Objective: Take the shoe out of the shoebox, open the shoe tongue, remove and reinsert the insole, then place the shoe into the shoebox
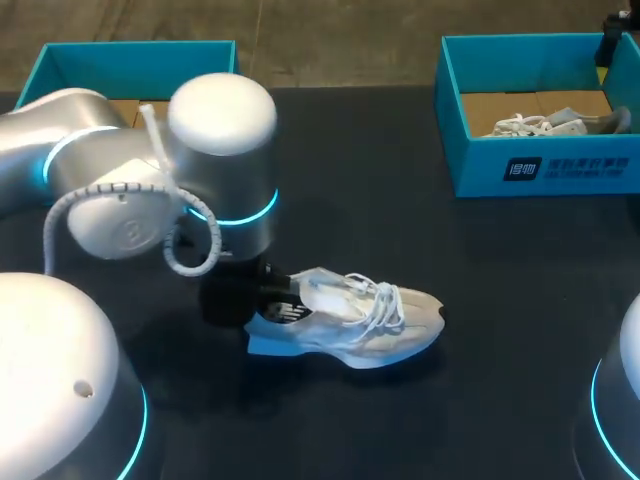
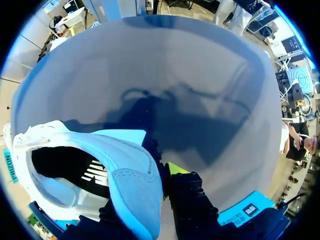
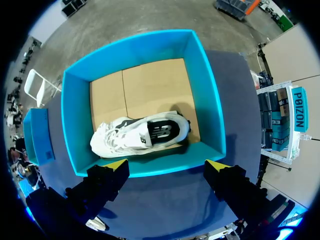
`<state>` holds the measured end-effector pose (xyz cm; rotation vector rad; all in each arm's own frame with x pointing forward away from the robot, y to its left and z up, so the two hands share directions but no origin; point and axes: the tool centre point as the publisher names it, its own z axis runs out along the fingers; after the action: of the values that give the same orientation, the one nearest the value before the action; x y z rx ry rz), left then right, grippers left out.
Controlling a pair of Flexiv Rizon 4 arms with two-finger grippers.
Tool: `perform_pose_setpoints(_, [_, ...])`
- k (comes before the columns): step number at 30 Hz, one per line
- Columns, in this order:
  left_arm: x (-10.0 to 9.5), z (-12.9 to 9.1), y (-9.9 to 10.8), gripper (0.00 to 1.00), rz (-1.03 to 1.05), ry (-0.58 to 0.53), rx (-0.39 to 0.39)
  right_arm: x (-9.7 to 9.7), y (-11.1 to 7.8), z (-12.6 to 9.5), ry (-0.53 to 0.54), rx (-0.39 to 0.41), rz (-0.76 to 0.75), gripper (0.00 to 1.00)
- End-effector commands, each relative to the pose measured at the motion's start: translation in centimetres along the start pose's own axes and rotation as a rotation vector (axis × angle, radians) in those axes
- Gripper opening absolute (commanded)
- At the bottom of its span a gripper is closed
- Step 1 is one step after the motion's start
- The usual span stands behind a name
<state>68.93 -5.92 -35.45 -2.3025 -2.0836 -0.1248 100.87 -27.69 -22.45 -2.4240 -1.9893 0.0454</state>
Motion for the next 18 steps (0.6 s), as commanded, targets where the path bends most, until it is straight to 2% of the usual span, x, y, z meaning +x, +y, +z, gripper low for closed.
perform_pose_setpoints(1, [-1.3,0.9,0.4,0.00,-0.001,0.018,0.014,0.0,0.0,0.0,-0.001,0.000,0.001,1.00])
perform_pose_setpoints(9, [-2.2,2.2,-0.1,0.00,0.002,0.036,0.043,0.0,0.0,0.0,-0.001,0.000,0.001,1.00])
perform_pose_setpoints(18, [-2.9,3.3,-0.7,0.00,-0.009,0.053,0.035,0.0,0.0,0.0,-0.001,0.000,0.001,1.00])
